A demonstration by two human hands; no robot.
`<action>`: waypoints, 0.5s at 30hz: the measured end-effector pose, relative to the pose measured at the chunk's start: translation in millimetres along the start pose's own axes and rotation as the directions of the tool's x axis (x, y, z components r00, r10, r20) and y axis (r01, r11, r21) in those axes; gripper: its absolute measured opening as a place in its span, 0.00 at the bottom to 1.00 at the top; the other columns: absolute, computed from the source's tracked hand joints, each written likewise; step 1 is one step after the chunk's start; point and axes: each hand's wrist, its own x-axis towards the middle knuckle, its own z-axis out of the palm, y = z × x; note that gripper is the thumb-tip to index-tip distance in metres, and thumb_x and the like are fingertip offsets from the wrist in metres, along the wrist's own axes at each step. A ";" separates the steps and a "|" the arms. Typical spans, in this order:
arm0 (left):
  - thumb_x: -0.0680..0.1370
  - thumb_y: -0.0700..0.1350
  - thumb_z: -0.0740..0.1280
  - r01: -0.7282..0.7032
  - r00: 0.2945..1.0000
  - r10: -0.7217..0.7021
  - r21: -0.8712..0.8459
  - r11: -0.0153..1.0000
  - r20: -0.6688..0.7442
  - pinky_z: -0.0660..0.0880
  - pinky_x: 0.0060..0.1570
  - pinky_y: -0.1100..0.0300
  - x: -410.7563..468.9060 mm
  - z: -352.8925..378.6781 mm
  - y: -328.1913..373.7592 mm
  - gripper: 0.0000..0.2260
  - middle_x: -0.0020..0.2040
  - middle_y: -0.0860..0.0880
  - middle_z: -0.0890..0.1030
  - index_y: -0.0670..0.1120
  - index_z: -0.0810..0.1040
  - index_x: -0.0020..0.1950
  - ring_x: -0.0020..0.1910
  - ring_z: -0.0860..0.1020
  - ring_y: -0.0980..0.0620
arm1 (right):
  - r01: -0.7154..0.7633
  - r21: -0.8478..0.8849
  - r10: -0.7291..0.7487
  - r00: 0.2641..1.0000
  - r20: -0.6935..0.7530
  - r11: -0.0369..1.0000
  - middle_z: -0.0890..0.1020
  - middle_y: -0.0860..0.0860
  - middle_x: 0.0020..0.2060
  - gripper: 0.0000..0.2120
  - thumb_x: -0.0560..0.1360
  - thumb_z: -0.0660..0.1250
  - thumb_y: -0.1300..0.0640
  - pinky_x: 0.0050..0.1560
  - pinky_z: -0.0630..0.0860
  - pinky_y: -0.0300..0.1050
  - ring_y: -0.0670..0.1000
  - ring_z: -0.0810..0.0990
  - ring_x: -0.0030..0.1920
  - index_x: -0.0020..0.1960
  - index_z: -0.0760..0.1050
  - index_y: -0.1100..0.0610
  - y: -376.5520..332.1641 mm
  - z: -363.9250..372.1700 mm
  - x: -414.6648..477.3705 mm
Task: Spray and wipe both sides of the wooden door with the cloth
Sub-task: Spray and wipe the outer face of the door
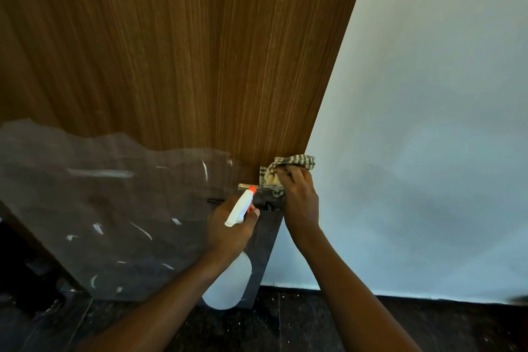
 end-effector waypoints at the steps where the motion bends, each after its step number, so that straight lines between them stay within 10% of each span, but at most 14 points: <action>1: 0.71 0.46 0.73 0.002 1.000 -0.002 0.000 1.000 0.002 0.78 0.56 0.47 -0.6 -2.2 -1.6 0.22 0.56 0.47 0.77 0.46 0.72 0.63 0.51 0.76 0.48 | 0.015 0.005 -0.015 0.999 0.029 1.000 0.80 0.58 0.61 0.29 0.65 0.81 0.62 0.53 0.82 0.60 0.62 0.81 0.59 0.64 0.78 0.60 -1.0 -0.6 -8.8; 5: 0.71 0.45 0.73 -0.010 1.000 0.010 -0.018 1.000 -0.002 0.79 0.51 0.48 -1.2 -9.2 -8.0 0.17 0.52 0.46 0.78 0.50 0.73 0.58 0.48 0.79 0.44 | -0.093 0.074 0.085 0.991 0.103 0.993 0.82 0.58 0.60 0.31 0.65 0.80 0.65 0.52 0.81 0.54 0.60 0.83 0.55 0.67 0.76 0.59 3.5 -6.6 -44.5; 9: 0.72 0.44 0.73 0.003 1.000 -0.002 -0.049 0.999 0.024 0.79 0.50 0.52 -1.0 -13.1 -14.1 0.14 0.46 0.47 0.77 0.51 0.72 0.53 0.44 0.77 0.49 | -0.438 0.136 0.398 0.884 0.246 0.889 0.84 0.53 0.49 0.06 0.79 0.67 0.60 0.44 0.74 0.31 0.53 0.83 0.48 0.55 0.80 0.55 19.3 -25.0 -58.3; 12: 0.71 0.43 0.73 0.008 1.000 -0.008 -0.049 0.999 0.000 0.78 0.51 0.54 0.5 -15.4 -16.5 0.14 0.46 0.49 0.75 0.50 0.71 0.53 0.44 0.76 0.51 | -0.740 0.432 0.625 0.670 0.402 0.515 0.84 0.64 0.45 0.12 0.82 0.64 0.55 0.39 0.78 0.47 0.60 0.82 0.42 0.50 0.80 0.63 51.2 -33.1 -86.4; 15: 0.72 0.43 0.72 0.009 1.000 -0.009 -0.046 0.999 0.000 0.75 0.50 0.58 1.1 -16.7 -18.1 0.15 0.46 0.51 0.73 0.50 0.69 0.53 0.42 0.73 0.54 | -0.704 0.708 0.697 0.536 0.476 0.058 0.84 0.60 0.50 0.17 0.73 0.73 0.53 0.51 0.80 0.56 0.61 0.83 0.50 0.58 0.78 0.62 42.5 -51.7 -90.9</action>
